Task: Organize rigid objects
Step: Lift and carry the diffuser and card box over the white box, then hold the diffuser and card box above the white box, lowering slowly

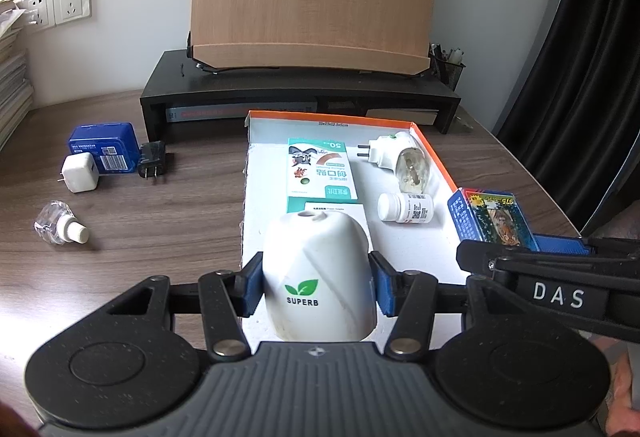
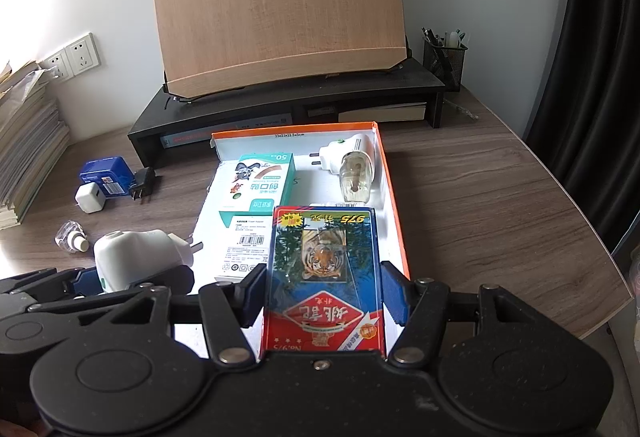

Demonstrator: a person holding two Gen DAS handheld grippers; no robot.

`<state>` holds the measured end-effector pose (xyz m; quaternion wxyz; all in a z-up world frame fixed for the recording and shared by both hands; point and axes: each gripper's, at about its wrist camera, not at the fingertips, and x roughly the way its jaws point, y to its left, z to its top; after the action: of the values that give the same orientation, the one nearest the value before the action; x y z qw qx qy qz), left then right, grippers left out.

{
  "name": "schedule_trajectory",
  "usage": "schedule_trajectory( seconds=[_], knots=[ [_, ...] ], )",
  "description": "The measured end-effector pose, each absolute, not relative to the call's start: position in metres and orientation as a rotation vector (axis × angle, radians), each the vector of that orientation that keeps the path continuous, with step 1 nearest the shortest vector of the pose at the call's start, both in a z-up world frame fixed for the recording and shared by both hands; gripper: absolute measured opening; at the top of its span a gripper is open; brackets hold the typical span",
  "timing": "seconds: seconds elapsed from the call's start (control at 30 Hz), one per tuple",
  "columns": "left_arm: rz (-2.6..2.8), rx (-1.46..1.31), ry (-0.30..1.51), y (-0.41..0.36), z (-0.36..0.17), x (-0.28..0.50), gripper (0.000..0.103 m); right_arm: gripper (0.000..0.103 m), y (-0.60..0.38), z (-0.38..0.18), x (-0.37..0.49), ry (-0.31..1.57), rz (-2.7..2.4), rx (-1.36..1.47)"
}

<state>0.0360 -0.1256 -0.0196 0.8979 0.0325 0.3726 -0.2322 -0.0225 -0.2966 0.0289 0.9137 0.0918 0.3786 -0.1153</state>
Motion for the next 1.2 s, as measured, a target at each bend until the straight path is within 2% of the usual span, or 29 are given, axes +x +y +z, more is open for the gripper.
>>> schedule_trajectory(
  seconds=[1.2],
  knots=[
    [-0.485,0.07,0.829,-0.127,-0.035,0.05,0.054,0.072,-0.3,0.013,-0.012,0.829,-0.242,0.2]
  ],
)
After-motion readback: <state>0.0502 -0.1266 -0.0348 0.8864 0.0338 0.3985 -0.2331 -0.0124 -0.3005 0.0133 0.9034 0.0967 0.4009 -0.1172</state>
